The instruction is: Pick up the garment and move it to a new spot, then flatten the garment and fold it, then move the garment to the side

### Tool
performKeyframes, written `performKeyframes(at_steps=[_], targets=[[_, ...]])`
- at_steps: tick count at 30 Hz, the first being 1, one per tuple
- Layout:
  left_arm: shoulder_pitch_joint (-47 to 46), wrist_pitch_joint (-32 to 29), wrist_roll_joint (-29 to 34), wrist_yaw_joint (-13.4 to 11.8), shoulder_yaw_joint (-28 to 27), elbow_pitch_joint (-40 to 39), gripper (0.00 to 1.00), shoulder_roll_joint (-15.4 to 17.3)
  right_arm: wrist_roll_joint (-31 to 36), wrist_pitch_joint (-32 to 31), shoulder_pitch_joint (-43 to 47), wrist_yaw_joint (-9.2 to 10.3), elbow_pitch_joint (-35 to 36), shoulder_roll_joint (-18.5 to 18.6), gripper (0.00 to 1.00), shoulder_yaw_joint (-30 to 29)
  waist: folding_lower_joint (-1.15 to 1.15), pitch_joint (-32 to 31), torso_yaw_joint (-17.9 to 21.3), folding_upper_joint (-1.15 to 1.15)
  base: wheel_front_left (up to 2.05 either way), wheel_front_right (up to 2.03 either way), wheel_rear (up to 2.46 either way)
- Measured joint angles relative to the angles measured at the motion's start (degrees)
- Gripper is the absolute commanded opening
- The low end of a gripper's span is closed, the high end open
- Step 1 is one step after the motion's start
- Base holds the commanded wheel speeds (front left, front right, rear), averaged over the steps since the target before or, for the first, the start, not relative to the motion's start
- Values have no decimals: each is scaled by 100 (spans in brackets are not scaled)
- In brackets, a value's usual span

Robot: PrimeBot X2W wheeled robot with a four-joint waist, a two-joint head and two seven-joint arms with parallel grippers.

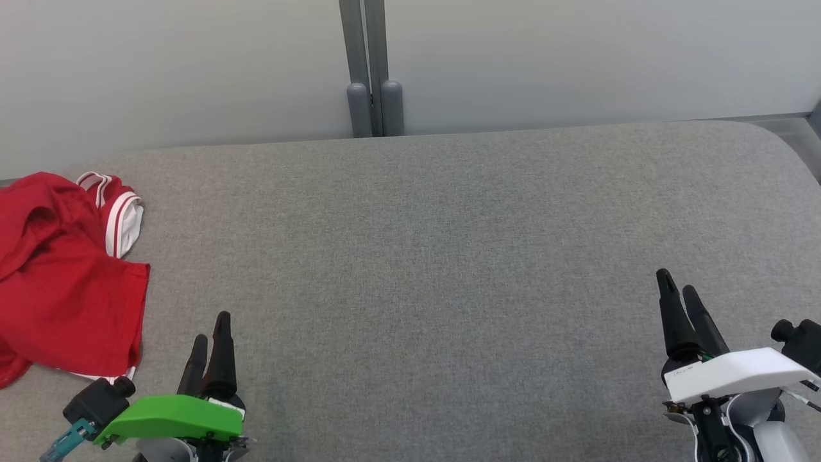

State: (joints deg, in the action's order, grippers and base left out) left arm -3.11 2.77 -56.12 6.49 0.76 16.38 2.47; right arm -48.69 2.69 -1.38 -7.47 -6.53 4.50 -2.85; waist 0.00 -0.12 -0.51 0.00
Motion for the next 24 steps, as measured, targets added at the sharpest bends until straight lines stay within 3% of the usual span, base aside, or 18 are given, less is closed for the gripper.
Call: performKeyframes(at_steps=[24], targets=[[51,437,2111,5,304,-100,100,223,2089,438,92,0,101,90,100,80,0,-5,-26,0,0,0,0]])
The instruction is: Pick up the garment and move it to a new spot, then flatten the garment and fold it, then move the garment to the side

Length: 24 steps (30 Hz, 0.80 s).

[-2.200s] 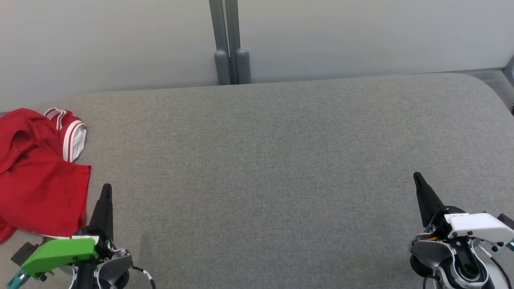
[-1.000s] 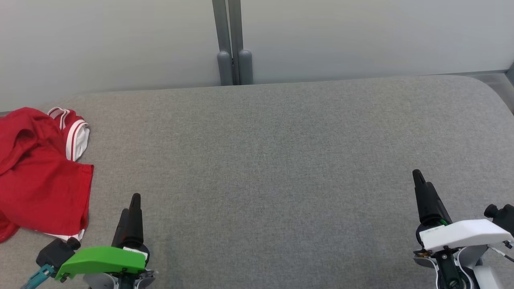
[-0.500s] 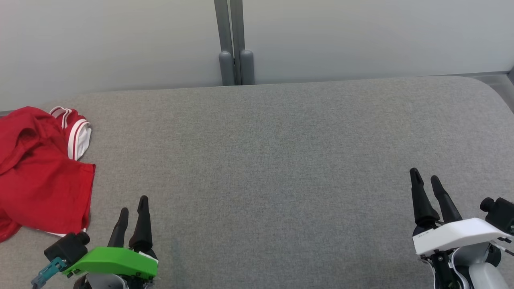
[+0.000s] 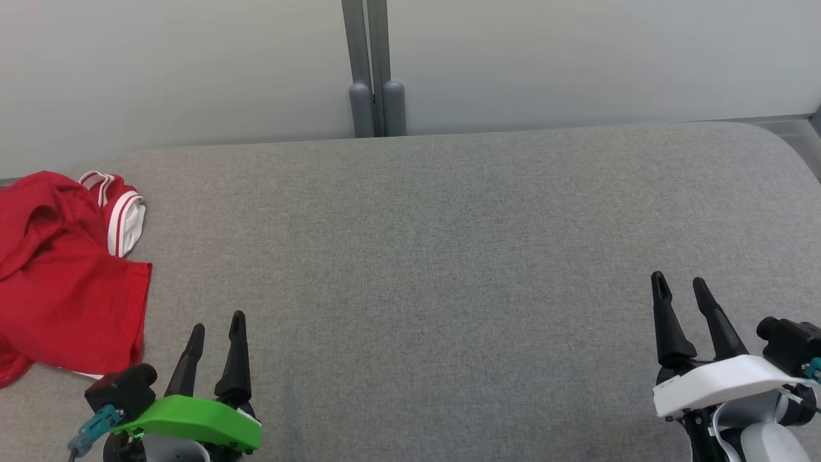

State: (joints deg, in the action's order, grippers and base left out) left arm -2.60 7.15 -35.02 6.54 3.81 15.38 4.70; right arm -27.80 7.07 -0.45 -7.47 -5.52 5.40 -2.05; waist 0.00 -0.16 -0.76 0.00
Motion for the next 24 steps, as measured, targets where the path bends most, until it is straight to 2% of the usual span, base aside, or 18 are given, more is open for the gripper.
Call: performKeyframes(at_steps=[24], targets=[[29,342,1462,-2,172,-71,100,20,1441,343,85,-1,162,-11,100,-30,0,44,25,0,0,0,0]])
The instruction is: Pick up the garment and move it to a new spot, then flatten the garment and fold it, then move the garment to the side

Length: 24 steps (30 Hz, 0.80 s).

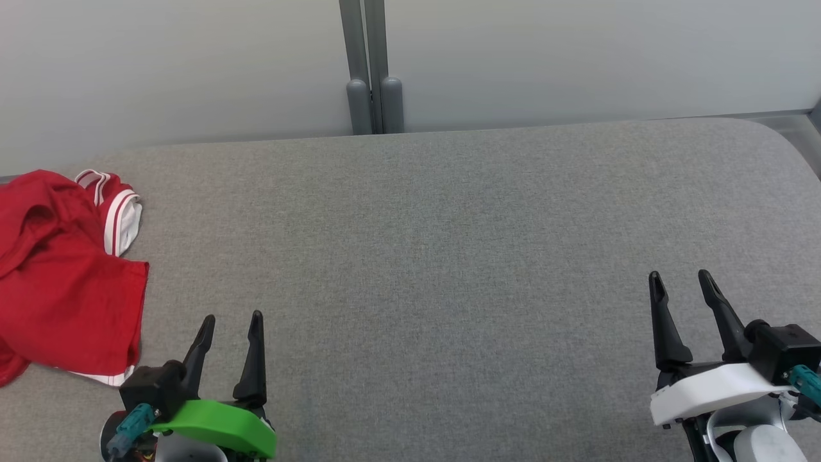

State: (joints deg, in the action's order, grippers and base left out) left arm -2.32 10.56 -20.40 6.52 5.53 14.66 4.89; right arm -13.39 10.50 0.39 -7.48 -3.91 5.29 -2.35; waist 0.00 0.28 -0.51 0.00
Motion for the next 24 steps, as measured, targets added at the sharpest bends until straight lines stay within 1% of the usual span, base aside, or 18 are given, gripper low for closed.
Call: performKeyframes(at_steps=[9,24], targets=[[3,120,385,10,14,89,100,2,282,122,42,0,-18,-86,100,-143,0,26,14,0,0,0,0],[3,278,727,77,70,322,100,-30,781,281,86,-1,-152,-120,100,-220,0,59,20,0,0,0,0]])
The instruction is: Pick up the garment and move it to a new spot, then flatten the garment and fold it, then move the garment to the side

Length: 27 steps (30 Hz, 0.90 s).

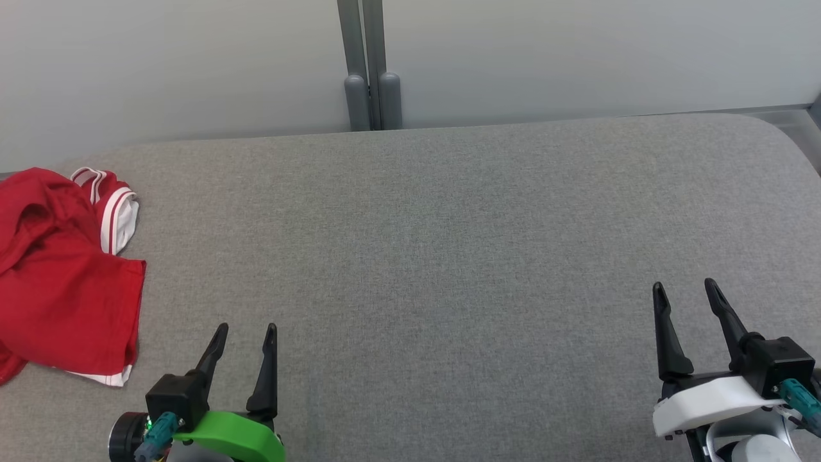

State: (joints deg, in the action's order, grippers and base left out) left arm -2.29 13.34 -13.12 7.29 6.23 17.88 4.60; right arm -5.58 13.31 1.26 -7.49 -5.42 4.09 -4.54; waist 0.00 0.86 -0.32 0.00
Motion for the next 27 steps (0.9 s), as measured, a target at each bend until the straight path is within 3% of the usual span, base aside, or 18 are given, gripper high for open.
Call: performKeyframes(at_steps=[15,27], targets=[[19,155,559,10,122,67,100,1,482,163,94,0,-198,-29,100,-133,0,-9,5,0,0,0,0],[21,170,568,10,112,110,100,21,482,174,116,0,-305,-62,100,-152,0,-14,23,0,0,0,0]])
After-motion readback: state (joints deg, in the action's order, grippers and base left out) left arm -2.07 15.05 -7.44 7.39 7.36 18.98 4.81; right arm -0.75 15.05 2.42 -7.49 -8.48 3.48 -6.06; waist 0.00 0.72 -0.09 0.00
